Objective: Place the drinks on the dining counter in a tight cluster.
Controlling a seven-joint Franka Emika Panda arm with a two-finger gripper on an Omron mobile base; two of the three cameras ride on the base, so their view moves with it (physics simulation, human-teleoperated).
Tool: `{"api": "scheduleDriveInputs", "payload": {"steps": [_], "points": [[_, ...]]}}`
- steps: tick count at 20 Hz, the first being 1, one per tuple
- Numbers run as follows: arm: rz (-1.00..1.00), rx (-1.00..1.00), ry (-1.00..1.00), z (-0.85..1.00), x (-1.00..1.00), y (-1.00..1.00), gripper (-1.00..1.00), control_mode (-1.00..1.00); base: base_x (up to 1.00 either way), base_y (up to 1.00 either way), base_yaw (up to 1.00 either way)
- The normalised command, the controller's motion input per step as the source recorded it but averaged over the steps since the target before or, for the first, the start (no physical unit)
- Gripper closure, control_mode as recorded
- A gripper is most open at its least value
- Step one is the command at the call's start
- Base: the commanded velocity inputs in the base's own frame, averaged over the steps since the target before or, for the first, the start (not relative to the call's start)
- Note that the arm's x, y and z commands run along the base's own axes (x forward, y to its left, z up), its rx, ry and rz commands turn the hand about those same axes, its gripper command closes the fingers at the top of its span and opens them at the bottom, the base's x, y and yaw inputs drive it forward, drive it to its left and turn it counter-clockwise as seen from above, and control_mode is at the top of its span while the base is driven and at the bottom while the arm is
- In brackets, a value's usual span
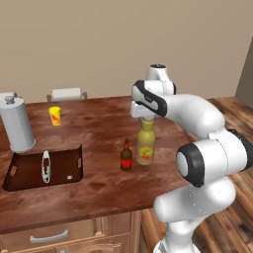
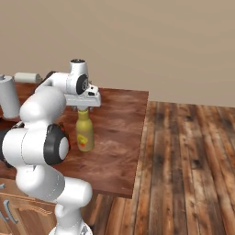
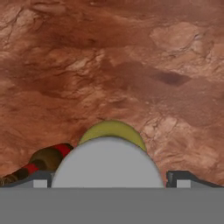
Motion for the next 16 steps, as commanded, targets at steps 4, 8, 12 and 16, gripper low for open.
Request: {"api": "scheduleDriveInputs", "payload": {"steps": [4, 8, 12, 16], "points": [[0.0, 0.0, -0.01, 0.1, 0.0, 0.0, -1.0, -1.0, 0.0, 0.0, 0.0], [0.0, 0.0, -0.03, 0.19, 0.0, 0.0, -1.0, -1.0, 0.0, 0.0, 0.0], [0.0, 0.0, -0.05, 0.2, 0.0, 0.0, -1.0, -1.0, 0.0, 0.0, 0.0], [0.0, 0.0, -0.07, 0.22, -0.01, 0.0, -1.0, -1.0, 0.0, 0.0, 0.0]]}}
